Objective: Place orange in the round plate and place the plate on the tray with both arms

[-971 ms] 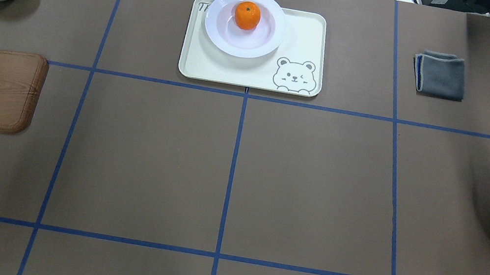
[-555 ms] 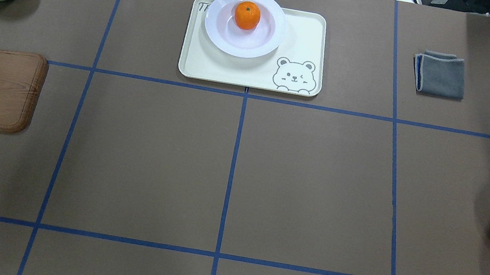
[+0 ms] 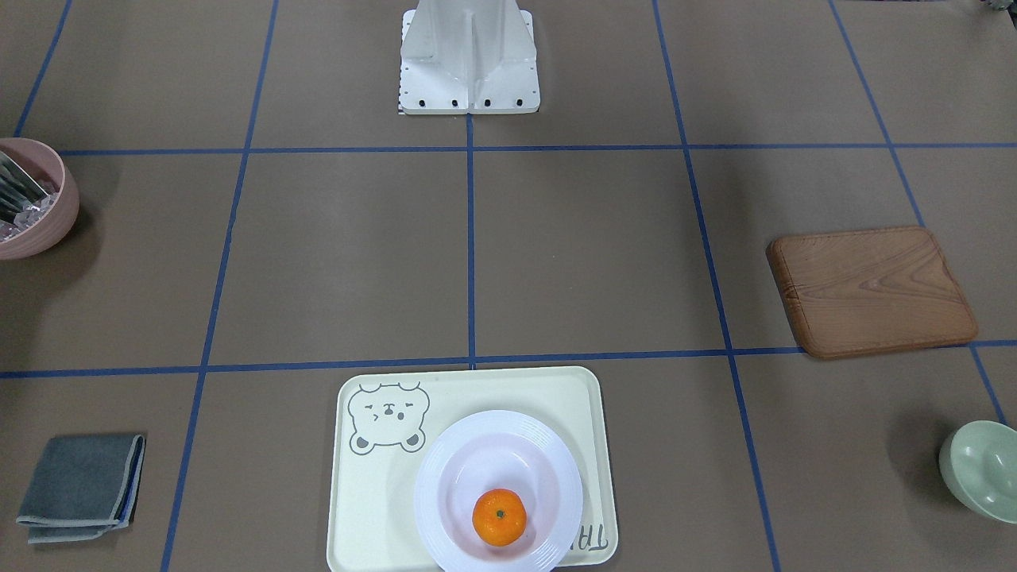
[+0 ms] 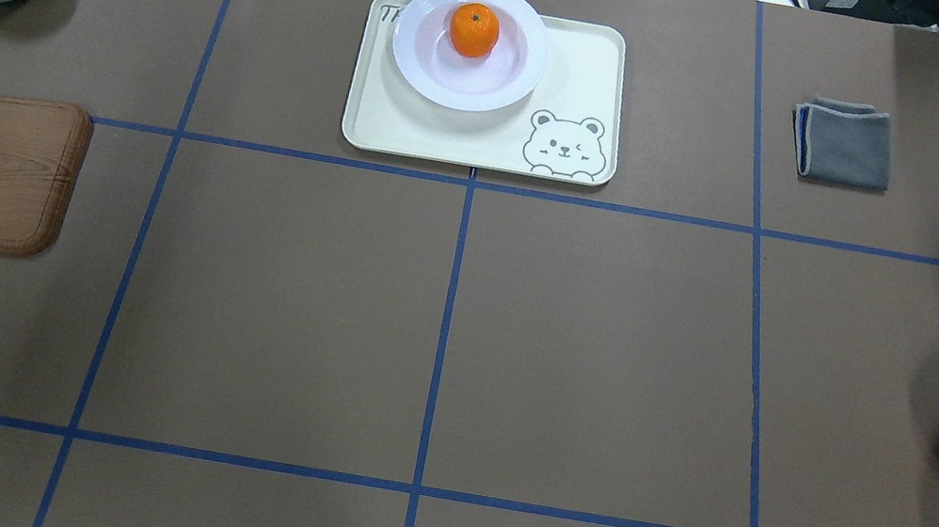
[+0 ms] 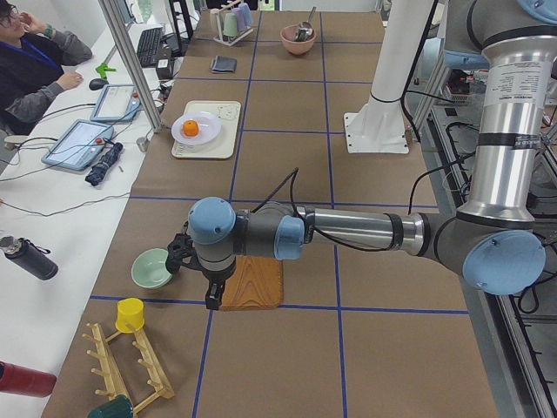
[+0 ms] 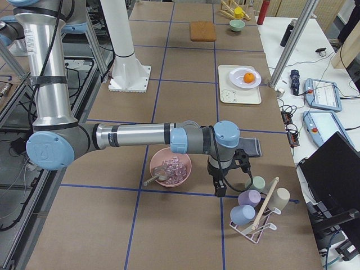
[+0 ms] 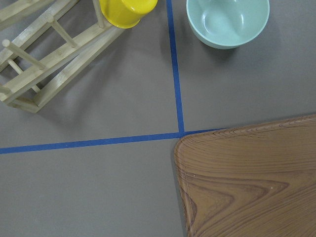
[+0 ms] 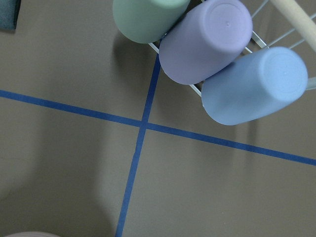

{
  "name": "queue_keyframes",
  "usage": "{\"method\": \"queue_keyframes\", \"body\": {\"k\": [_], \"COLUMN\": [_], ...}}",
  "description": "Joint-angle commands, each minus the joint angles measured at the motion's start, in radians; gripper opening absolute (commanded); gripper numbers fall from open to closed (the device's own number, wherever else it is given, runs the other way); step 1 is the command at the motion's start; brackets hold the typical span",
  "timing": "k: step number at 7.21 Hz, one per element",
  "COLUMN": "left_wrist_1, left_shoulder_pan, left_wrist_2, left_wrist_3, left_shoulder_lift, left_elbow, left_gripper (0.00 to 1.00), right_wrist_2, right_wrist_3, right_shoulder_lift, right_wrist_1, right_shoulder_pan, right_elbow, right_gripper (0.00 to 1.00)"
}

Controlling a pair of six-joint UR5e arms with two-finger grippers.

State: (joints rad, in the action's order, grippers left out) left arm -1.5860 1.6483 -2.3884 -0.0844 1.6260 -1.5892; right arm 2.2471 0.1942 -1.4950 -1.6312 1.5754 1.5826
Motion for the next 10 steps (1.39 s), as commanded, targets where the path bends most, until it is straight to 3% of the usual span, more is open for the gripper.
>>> {"method": "queue_keyframes", "body": {"k": [1, 3, 10], "left_wrist_1": [0.0, 0.0, 0.018], "left_shoulder_pan": [0.001, 0.001, -0.008], "left_wrist_2": [-0.002, 0.0, -0.003], "left_wrist_3": [-0.002, -0.002, 0.012], "left_shoulder_lift": [0.0, 0.0, 0.001], "left_elbow": [0.0, 0.0, 0.002], "left_gripper": [0.98, 0.98, 0.98], "right_wrist_2": [0.017, -0.019, -0.004], "right_wrist_3": [0.014, 0.013, 0.011], "right_shoulder_lift": [-0.036, -0.036, -0.031], "right_wrist_1": [0.007, 0.007, 0.007], "right_shoulder_pan": [0.0, 0.0, 0.0], "right_elbow": [0.016, 0.062, 0.076], "right_gripper": [1.0, 1.0, 1.0]}}
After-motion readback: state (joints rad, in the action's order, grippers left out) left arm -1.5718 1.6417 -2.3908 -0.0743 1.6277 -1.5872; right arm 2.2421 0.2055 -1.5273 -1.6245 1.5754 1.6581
